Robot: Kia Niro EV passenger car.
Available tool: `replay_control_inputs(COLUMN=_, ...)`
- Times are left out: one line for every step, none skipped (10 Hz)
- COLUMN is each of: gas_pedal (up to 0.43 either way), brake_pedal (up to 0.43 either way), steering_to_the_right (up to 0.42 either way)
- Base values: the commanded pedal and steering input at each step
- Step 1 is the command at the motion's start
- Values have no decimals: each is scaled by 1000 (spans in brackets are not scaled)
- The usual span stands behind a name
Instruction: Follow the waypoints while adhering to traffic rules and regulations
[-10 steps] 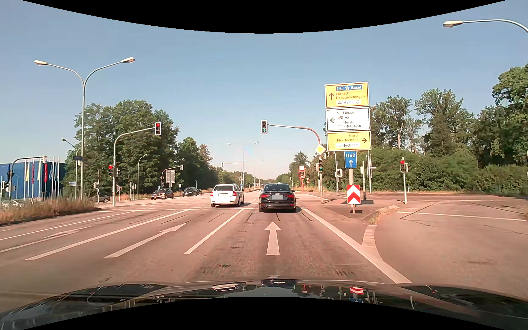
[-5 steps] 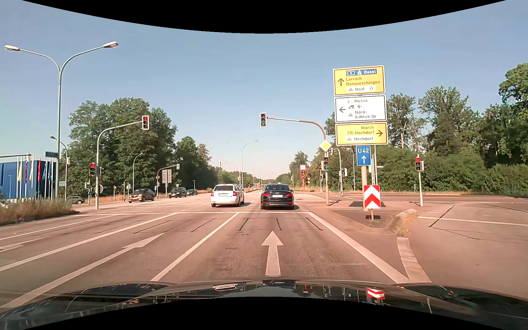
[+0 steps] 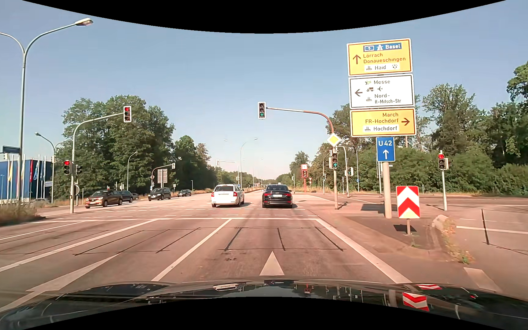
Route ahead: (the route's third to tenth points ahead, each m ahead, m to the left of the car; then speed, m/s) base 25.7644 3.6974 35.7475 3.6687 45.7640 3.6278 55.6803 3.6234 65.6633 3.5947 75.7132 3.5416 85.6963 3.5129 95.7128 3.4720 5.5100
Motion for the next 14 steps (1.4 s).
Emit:
replay_control_inputs(gas_pedal=311, brake_pedal=0, steering_to_the_right=0)
replay_control_inputs(gas_pedal=311, brake_pedal=0, steering_to_the_right=0)
replay_control_inputs(gas_pedal=311, brake_pedal=0, steering_to_the_right=0)
replay_control_inputs(gas_pedal=311, brake_pedal=0, steering_to_the_right=0)
replay_control_inputs(gas_pedal=311, brake_pedal=0, steering_to_the_right=0)
replay_control_inputs(gas_pedal=311, brake_pedal=0, steering_to_the_right=0)
replay_control_inputs(gas_pedal=311, brake_pedal=0, steering_to_the_right=0)
replay_control_inputs(gas_pedal=311, brake_pedal=0, steering_to_the_right=0)
replay_control_inputs(gas_pedal=311, brake_pedal=0, steering_to_the_right=0)
replay_control_inputs(gas_pedal=299, brake_pedal=0, steering_to_the_right=0)
replay_control_inputs(gas_pedal=299, brake_pedal=0, steering_to_the_right=0)
replay_control_inputs(gas_pedal=287, brake_pedal=0, steering_to_the_right=0)
replay_control_inputs(gas_pedal=280, brake_pedal=0, steering_to_the_right=0)
replay_control_inputs(gas_pedal=268, brake_pedal=0, steering_to_the_right=0)
